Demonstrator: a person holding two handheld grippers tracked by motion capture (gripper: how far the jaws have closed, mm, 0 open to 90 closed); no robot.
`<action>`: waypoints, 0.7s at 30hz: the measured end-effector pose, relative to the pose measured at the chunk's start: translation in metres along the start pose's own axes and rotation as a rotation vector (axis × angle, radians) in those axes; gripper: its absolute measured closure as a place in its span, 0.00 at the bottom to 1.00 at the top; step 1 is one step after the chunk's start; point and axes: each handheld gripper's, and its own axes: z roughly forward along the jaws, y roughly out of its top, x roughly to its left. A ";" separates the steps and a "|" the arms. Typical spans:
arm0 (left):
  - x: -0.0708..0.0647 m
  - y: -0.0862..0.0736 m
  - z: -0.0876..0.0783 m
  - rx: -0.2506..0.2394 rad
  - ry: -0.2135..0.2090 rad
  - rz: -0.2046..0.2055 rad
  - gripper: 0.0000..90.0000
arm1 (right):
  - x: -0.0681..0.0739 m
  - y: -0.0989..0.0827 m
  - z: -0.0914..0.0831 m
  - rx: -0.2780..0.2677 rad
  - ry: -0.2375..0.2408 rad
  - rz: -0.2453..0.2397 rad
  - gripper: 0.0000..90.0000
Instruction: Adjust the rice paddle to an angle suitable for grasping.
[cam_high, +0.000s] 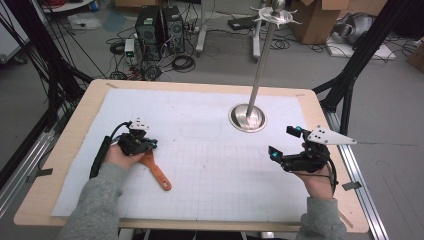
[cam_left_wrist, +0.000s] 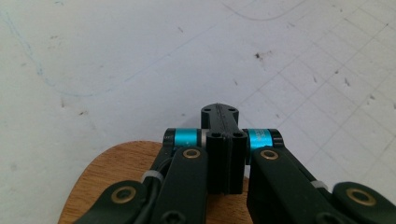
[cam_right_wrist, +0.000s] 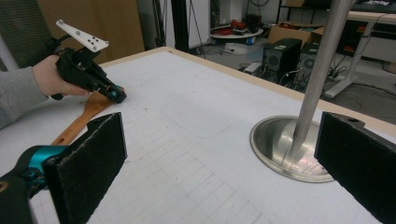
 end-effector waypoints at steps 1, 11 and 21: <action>0.000 -0.001 -0.002 0.006 0.002 0.003 0.99 | 0.000 0.000 0.001 0.003 0.000 0.000 0.01; 0.003 -0.020 -0.022 0.010 -0.005 0.003 0.99 | 0.002 -0.002 0.007 0.029 0.005 -0.005 0.01; -0.002 -0.034 -0.035 0.005 -0.018 0.000 0.99 | 0.003 -0.002 0.014 0.041 0.016 -0.010 0.01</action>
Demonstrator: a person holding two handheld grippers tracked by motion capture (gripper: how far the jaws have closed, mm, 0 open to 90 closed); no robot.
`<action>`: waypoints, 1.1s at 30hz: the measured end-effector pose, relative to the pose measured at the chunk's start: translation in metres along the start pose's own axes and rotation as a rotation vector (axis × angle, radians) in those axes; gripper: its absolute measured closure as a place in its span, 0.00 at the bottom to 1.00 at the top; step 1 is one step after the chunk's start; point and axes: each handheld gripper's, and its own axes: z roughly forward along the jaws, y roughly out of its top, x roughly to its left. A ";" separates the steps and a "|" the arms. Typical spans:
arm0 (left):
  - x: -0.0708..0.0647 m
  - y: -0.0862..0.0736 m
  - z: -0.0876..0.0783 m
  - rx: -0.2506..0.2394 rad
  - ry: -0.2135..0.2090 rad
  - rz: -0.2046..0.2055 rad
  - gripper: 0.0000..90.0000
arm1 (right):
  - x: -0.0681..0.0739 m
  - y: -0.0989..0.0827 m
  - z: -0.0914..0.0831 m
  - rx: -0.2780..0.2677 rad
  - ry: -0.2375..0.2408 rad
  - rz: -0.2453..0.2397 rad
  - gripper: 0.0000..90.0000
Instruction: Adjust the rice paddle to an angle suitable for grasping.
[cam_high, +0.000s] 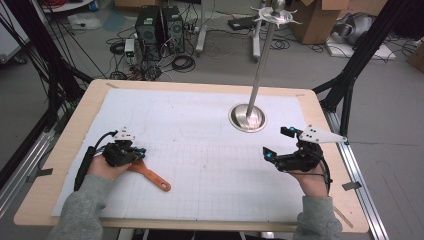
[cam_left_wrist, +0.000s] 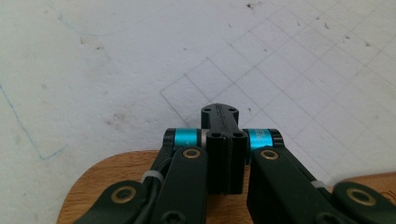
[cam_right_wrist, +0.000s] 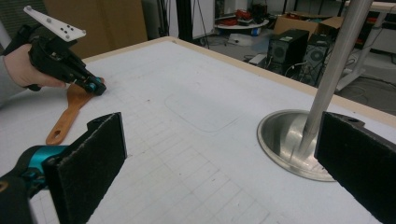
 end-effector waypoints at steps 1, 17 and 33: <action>-0.001 0.000 -0.001 0.000 -0.001 0.000 0.99 | 0.000 0.000 0.001 0.000 -0.002 -0.001 0.01; -0.003 -0.025 -0.024 -0.005 0.009 -0.007 0.99 | 0.000 0.000 0.005 0.010 0.009 0.000 0.01; -0.033 -0.029 -0.046 -0.123 -0.041 0.023 0.99 | -0.002 0.001 0.010 0.003 0.027 -0.011 0.01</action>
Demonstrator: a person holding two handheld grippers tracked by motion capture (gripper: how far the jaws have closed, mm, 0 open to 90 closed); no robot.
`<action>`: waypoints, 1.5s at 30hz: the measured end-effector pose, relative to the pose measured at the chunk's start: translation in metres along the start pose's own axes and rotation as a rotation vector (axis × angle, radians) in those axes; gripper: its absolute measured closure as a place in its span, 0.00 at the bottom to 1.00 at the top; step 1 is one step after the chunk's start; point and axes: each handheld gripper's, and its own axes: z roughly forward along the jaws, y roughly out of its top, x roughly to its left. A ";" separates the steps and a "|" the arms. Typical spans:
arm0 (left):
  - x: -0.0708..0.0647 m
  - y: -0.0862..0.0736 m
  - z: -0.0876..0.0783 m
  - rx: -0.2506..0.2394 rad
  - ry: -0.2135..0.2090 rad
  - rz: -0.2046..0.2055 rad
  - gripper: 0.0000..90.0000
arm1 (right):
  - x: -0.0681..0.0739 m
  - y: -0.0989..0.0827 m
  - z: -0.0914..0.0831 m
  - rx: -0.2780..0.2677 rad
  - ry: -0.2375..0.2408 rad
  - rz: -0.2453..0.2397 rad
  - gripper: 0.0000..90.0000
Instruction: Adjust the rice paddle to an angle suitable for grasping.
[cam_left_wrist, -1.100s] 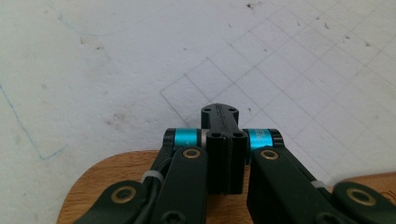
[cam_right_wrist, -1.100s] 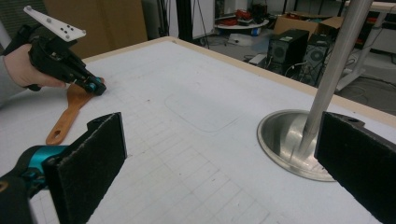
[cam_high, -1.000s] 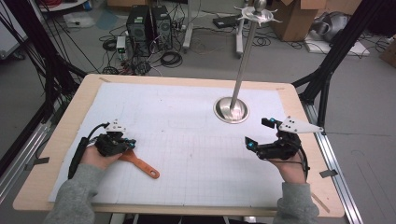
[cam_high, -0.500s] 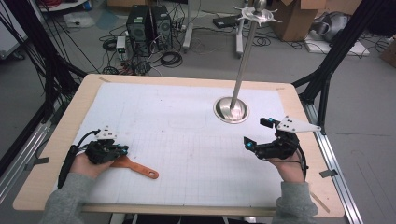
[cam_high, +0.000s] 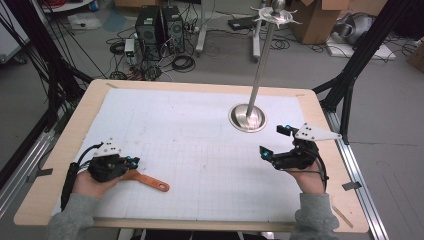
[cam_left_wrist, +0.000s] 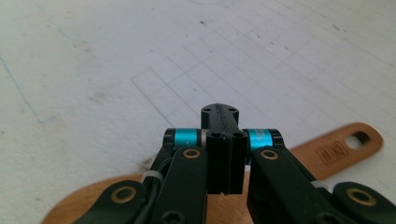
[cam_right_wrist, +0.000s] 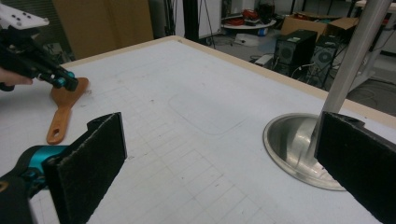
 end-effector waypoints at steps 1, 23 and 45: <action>-0.004 -0.004 -0.001 0.004 -0.004 0.005 0.99 | 0.000 0.000 0.000 -0.001 -0.001 -0.002 0.01; -0.035 -0.030 -0.001 0.043 -0.076 0.058 0.99 | 0.001 0.002 0.003 -0.001 0.009 -0.014 0.01; -0.024 -0.014 0.023 0.028 -0.094 0.061 0.99 | 0.005 -0.001 -0.003 0.020 -0.006 -0.022 0.01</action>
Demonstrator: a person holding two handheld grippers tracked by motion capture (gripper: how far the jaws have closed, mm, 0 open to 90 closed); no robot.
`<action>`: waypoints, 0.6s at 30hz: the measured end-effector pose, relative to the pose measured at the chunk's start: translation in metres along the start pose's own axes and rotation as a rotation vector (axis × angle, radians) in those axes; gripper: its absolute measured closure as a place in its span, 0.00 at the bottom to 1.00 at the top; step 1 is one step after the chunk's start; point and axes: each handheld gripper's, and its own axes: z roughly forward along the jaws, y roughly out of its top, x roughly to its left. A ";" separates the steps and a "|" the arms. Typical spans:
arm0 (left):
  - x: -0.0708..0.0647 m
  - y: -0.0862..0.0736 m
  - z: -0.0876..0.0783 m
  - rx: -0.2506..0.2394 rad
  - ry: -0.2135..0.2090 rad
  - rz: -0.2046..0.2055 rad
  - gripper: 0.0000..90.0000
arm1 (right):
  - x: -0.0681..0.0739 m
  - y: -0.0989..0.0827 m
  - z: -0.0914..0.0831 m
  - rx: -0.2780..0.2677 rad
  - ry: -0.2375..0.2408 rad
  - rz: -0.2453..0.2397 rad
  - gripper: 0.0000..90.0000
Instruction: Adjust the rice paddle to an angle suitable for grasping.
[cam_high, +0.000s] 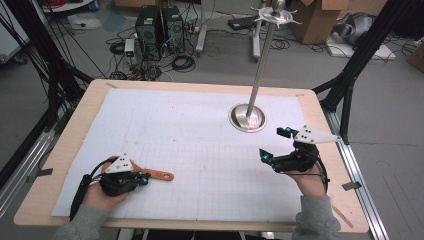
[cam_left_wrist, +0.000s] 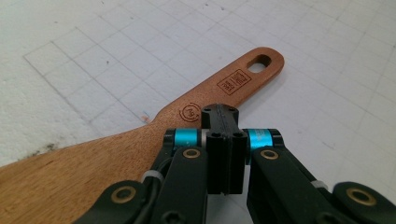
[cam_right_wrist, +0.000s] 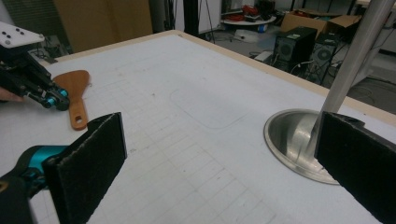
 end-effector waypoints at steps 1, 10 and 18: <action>0.000 0.001 0.001 0.003 0.002 0.001 0.99 | 0.000 0.000 0.000 0.002 0.001 0.003 0.01; 0.008 0.013 0.014 0.008 0.019 -0.022 0.99 | -0.001 0.000 -0.001 -0.001 -0.001 0.003 0.01; 0.016 0.022 0.022 0.018 0.033 -0.045 0.99 | -0.002 -0.001 -0.001 -0.006 -0.003 0.003 0.01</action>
